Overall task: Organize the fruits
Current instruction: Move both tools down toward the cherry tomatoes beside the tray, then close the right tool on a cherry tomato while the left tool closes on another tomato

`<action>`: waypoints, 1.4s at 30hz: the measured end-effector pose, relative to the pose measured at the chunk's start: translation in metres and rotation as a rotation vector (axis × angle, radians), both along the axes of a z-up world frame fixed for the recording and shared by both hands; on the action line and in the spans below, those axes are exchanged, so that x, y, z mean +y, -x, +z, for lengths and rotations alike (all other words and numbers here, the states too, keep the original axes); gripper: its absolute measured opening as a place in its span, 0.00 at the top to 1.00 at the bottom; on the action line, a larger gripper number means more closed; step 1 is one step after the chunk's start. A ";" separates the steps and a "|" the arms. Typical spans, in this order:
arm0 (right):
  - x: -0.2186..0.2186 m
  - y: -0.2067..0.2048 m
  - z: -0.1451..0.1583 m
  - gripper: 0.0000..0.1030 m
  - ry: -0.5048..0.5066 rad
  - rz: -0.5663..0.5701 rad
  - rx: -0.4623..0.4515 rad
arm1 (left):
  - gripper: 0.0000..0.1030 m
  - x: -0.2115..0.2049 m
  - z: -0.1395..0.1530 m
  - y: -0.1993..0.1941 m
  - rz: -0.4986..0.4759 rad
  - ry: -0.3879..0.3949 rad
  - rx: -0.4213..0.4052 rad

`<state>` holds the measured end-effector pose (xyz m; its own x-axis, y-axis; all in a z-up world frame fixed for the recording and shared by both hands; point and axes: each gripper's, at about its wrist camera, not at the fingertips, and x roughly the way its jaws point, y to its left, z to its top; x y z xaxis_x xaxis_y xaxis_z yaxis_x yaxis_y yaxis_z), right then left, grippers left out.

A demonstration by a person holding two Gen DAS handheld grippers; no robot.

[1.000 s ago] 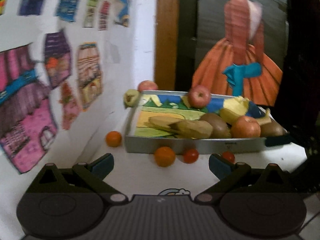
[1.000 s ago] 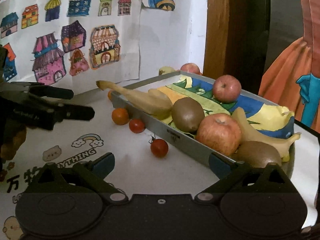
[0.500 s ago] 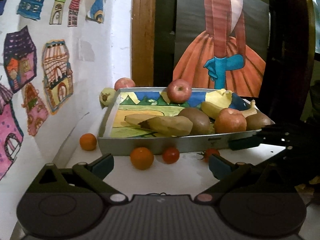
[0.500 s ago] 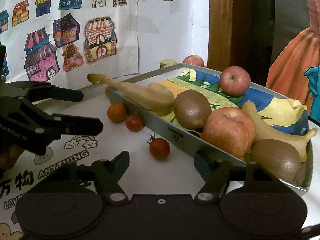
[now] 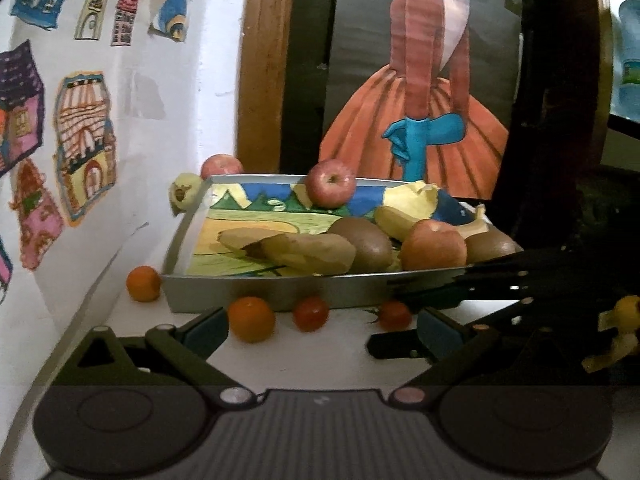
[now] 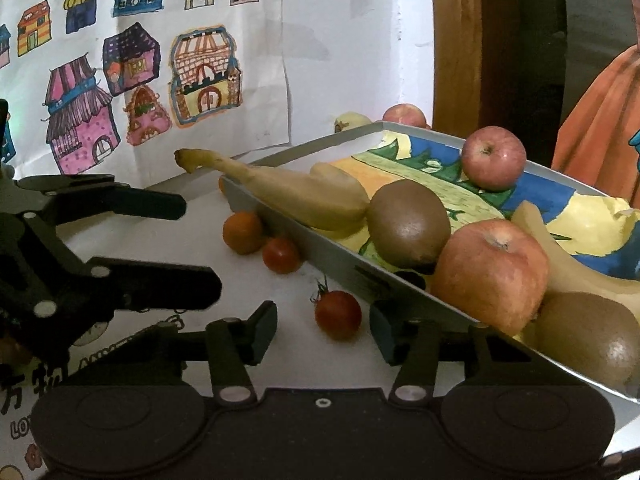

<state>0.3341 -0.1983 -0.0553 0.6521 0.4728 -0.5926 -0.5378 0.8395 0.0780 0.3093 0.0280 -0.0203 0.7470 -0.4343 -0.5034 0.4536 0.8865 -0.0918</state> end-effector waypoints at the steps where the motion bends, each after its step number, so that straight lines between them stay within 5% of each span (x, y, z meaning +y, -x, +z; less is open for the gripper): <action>1: 0.000 -0.001 0.000 0.54 -0.001 0.000 0.001 | 0.01 -0.001 0.000 0.000 -0.006 0.004 0.002; 7: -0.003 0.000 0.000 0.74 0.036 -0.014 -0.020 | 0.03 -0.005 -0.002 -0.002 -0.016 0.009 0.010; 28: -0.054 0.038 0.005 0.74 -0.013 -0.059 0.024 | 0.29 -0.041 -0.022 -0.035 0.089 -0.070 0.108; 42: -0.055 0.037 0.004 0.74 -0.034 -0.066 0.028 | 0.67 -0.040 -0.023 -0.044 0.202 -0.090 0.118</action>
